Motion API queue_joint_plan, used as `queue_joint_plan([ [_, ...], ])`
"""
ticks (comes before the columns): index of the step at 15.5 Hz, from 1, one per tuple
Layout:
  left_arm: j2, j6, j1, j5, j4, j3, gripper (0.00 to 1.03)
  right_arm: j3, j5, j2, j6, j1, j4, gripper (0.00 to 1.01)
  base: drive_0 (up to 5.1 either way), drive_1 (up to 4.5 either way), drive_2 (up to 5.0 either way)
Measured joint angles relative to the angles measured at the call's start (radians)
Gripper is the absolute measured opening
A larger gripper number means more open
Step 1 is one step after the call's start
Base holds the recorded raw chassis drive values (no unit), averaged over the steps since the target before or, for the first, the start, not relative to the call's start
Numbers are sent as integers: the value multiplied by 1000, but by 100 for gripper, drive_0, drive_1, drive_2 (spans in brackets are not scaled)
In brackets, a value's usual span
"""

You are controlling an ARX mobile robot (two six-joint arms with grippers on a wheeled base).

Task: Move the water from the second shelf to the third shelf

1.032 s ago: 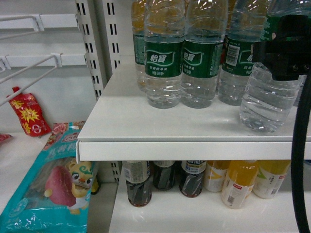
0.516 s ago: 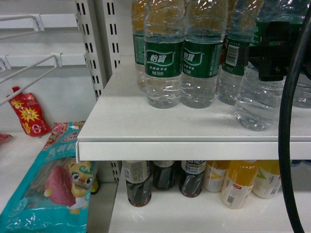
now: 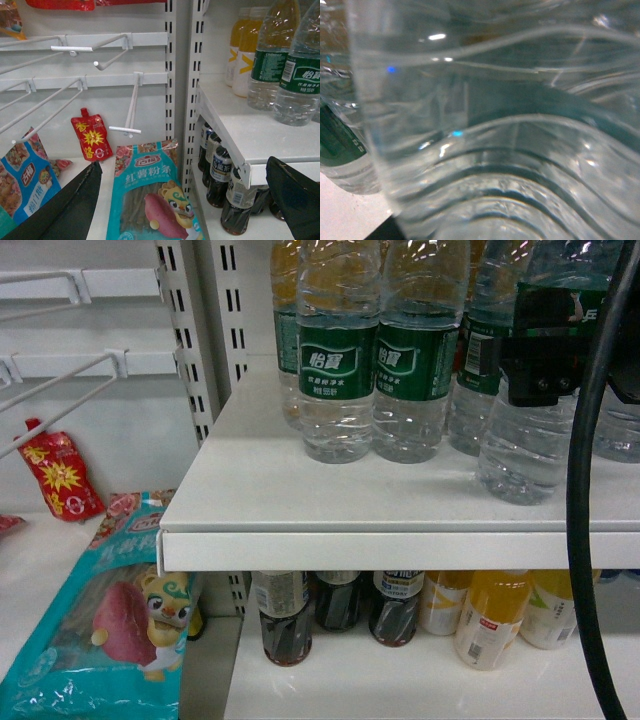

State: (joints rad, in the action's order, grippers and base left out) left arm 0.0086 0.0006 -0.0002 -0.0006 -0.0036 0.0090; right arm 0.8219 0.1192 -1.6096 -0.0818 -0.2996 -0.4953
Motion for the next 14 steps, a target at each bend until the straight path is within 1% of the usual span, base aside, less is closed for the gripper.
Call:
queue_joint_plan([
  [1,0,0,0,0,0,0,98,0,0,0,0,3,-11,74,0,0,0],
  [3,0,0,0,0,0,0,98,0,-3,10,-1,13,-14,97,0,0,0],
  [4,0,0,0,0,0,0,98,-5,-5,22,-5,14,-10,99,0,0,0],
  [5,0,0,0,0,0,0,98,-16,-13,40,-7,19,3,97,0,0,0],
  [7,0,0,0,0,0,0,98,-34,-24,88,-8,23,25,98,0,0,0],
  [8,0,0,0,0,0,0,98,-42,-40,114,-9,28,37,98,0,0,0],
  [11,0,0,0,0,0,0,98,-87,-56,186,-23,39,74,98,0,0,0],
  [13,0,0,0,0,0,0,98,-121,-77,255,-28,48,105,98,0,0,0],
  [14,0,0,0,0,0,0,98,-143,-90,298,-37,53,113,98,0,0,0],
])
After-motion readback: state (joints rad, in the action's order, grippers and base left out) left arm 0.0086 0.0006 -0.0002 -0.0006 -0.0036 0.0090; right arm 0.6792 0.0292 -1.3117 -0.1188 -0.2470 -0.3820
